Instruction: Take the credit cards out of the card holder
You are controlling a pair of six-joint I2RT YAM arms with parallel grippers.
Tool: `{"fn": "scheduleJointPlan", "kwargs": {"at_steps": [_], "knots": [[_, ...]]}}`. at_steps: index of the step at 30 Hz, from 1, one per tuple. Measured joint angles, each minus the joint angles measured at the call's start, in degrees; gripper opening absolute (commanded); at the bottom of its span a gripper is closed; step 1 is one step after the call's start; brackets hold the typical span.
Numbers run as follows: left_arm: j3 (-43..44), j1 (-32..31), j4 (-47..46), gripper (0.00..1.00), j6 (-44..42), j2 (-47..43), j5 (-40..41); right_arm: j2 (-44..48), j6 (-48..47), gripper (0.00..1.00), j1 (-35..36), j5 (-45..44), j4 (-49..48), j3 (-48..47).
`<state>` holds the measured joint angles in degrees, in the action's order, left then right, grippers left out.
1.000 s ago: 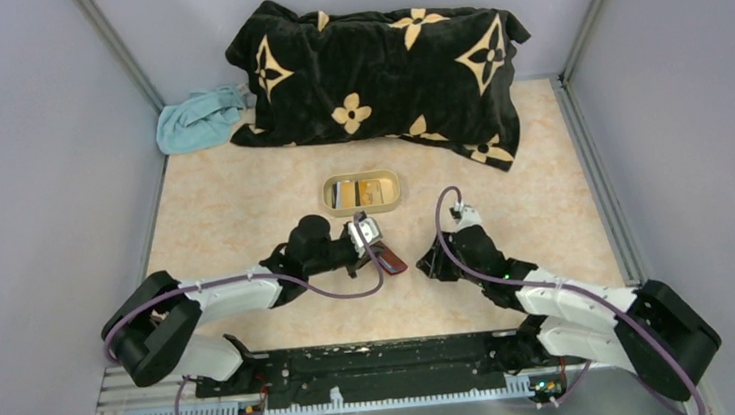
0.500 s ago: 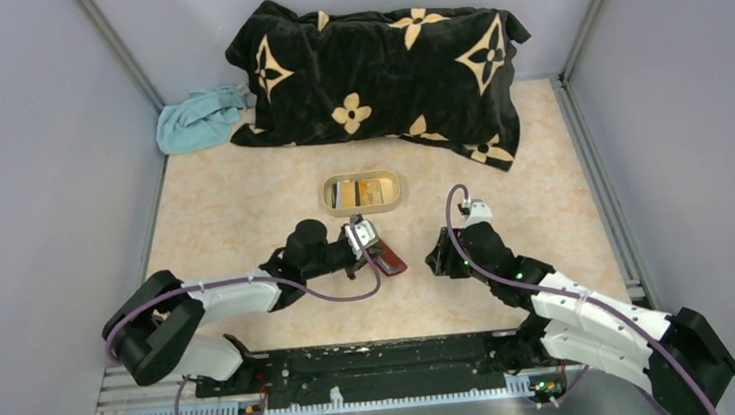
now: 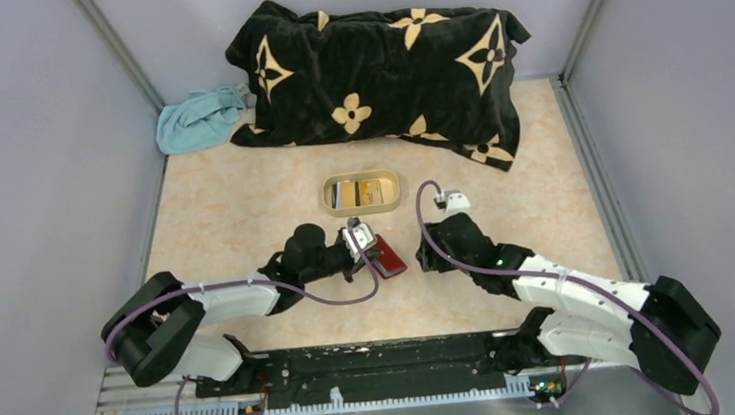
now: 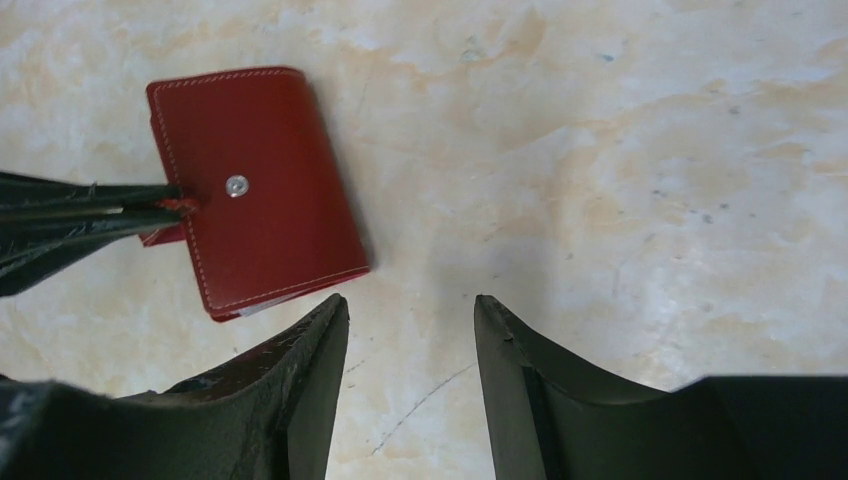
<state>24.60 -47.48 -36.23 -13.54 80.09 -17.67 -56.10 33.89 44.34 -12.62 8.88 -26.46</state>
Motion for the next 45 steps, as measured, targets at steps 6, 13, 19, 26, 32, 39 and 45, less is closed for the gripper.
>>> {"fn": "scheduleJointPlan", "kwargs": {"at_steps": [6, 13, 19, 26, 32, 39, 45], "knots": [[-0.04, 0.00, 0.00, 0.01, 0.00, -0.26, 0.35, -4.81, -0.72, 0.51, 7.45, -1.36, -2.36, -1.60], [-0.22, 0.00, 0.00, 0.01, 0.00, -0.83, 0.48, -10.10, -1.73, 0.52, 12.37, -2.49, -6.62, -6.40], [-0.79, 0.00, 0.04, 0.01, 0.00, -1.95, 0.85, -16.33, -2.67, 0.52, 12.55, -2.05, -9.57, -7.43], [-0.87, 0.00, 0.15, 0.01, 0.00, -2.12, 1.18, -19.15, -3.32, 0.52, 12.94, -1.01, -10.21, -8.46], [-0.87, 0.00, 0.15, 0.01, 0.00, -2.12, 1.18, -19.12, -3.98, 0.52, 12.94, -0.57, -11.02, -8.61], [-0.87, 0.00, 0.15, 0.01, 0.00, -2.12, 1.18, -21.18, -4.24, 0.52, 12.94, -0.20, -11.50, -9.66], [-1.22, 0.00, 0.26, 0.01, -0.02, -2.62, 1.20, -22.86, -3.43, 0.51, 12.76, -0.87, -11.19, -9.68]]}}
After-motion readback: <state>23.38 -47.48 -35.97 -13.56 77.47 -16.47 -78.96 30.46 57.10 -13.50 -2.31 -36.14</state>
